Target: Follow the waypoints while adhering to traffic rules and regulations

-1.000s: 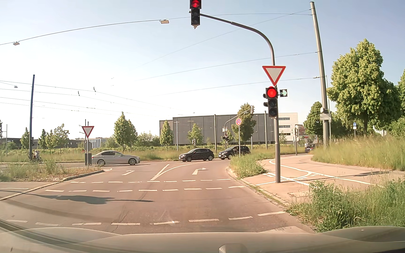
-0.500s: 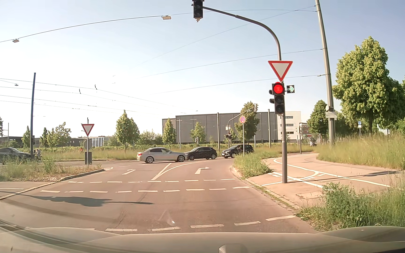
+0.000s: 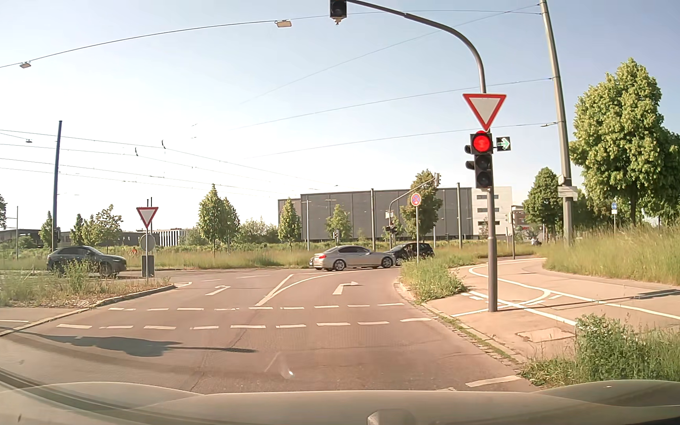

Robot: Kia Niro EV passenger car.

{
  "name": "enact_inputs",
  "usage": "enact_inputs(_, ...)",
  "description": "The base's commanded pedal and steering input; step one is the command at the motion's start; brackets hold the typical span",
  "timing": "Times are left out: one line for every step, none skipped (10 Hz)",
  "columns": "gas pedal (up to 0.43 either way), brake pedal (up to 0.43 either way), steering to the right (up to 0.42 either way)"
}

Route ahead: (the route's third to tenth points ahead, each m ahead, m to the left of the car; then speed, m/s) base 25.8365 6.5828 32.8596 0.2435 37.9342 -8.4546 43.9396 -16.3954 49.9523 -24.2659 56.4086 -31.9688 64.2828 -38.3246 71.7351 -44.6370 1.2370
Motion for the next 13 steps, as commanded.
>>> enact_inputs(0.000,0.000,-0.093)
enact_inputs(0.000,0.000,-0.093)
enact_inputs(0.000,0.000,-0.093)
enact_inputs(0.000,0.000,-0.093)
enact_inputs(0.000,0.000,-0.092)
enact_inputs(0.000,0.000,-0.091)
enact_inputs(0.000,0.000,-0.089)
enact_inputs(0.000,0.000,-0.084)
enact_inputs(0.000,0.000,-0.079)
enact_inputs(0.000,0.000,-0.078)
enact_inputs(0.000,0.000,-0.076)
enact_inputs(0.000,0.000,-0.071)
enact_inputs(0.000,0.000,-0.068)
